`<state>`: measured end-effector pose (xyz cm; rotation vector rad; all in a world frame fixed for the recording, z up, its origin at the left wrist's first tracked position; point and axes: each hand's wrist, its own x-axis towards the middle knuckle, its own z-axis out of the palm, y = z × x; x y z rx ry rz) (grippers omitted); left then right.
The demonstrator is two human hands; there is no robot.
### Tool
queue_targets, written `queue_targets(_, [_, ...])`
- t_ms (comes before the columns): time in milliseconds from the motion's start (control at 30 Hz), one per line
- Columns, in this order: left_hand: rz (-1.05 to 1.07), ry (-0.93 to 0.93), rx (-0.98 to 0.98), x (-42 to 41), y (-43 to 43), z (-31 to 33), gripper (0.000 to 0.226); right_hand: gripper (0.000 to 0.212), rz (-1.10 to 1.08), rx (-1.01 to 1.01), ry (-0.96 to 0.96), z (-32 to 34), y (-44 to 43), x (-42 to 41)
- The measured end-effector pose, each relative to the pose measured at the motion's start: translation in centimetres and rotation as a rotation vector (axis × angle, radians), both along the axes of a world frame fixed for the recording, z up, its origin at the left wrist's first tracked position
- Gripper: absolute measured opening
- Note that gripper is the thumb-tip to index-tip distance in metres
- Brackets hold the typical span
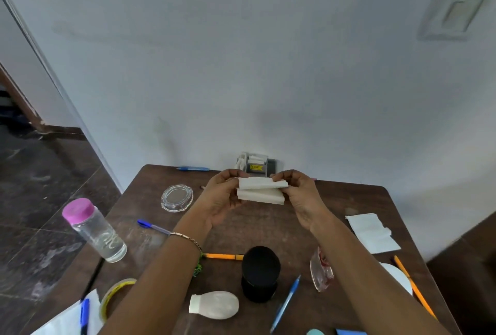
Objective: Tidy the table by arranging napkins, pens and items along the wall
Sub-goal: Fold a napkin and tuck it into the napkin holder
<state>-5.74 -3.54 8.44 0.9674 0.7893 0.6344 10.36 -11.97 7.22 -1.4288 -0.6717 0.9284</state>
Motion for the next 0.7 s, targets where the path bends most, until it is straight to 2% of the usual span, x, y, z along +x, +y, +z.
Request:
queue_targets(100, [0.03,-0.03,-0.055,-0.1,0.0,-0.1,0.011,0.031,0.025,-0.009,-0.067,0.2,-0.3,0.0])
queue_targets(233, [0.017,-0.006,-0.234,-0.2,0.1,-0.1,0.04,0.033,0.012,-0.031,-0.252,0.2,-0.1,-0.2])
queue_targets(300, [-0.031,0.039,-0.264,-0.2,0.1,-0.1,0.045,0.034,-0.003,-0.029,-0.309,0.1,0.1,-0.2])
queue_targets(433, [-0.012,0.12,-0.19,0.0,0.2,-0.4,0.039,0.038,-0.001,-0.033,-0.388,-0.4,0.8,0.2])
queue_targets(533, [0.05,0.162,-0.148,0.3,0.5,-0.9,0.033,0.033,0.043,-0.074,-0.63,-1.1,0.9,0.2])
queue_targets(600, [0.097,0.214,-0.103,0.7,0.8,-1.3,0.025,0.032,0.146,-0.087,-0.798,-1.2,0.9,0.3])
queue_targets(700, [0.138,0.277,-0.016,2.0,1.3,-1.9,0.027,0.06,0.427,-0.159,-0.902,-1.4,1.1,-0.1])
